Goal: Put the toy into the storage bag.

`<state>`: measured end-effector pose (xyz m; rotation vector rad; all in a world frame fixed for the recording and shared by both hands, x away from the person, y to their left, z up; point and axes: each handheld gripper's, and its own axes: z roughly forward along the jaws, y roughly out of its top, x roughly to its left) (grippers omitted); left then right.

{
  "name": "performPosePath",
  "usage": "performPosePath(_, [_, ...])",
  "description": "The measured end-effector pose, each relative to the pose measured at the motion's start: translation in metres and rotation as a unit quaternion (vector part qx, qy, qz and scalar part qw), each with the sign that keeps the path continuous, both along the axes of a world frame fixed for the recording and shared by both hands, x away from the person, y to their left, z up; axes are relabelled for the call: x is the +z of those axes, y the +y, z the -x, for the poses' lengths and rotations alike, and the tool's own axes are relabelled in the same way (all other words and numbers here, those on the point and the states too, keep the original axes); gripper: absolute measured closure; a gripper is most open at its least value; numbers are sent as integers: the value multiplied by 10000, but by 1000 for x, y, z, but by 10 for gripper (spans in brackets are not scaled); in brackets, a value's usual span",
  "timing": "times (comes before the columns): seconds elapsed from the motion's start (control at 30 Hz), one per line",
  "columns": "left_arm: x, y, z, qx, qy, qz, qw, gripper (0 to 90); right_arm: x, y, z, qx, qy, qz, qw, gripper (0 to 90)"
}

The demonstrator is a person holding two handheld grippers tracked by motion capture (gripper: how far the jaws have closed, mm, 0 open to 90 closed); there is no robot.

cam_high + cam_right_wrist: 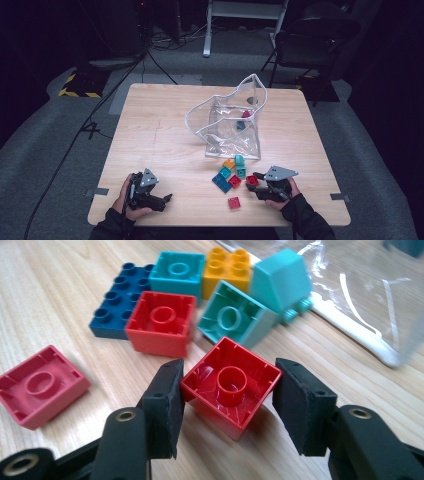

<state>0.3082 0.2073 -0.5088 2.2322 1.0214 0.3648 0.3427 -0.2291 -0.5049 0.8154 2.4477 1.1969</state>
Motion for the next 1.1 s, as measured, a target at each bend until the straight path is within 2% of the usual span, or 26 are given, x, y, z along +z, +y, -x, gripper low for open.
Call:
performPosePath(0.1, [0, 0, 0, 3, -1, -2, 10000, 4, 2, -8, -1, -106, 10, -96, 9999, 478])
performPosePath(0.33, [0, 0, 0, 2, -1, -3, 10000, 5, 10, -24, -4, -314, -122, -255, 9991, 478])
performPosePath(0.8, [0, 0, 0, 1, -1, -4, 10000, 4, 30, -44, -7, -599, -386, -557, 9959, 478])
performPosePath(1.1, [0, 0, 0, 0, 3, 3, 10000, 5, 47, -50, -11, -664, -529, -726, 9937, 478])
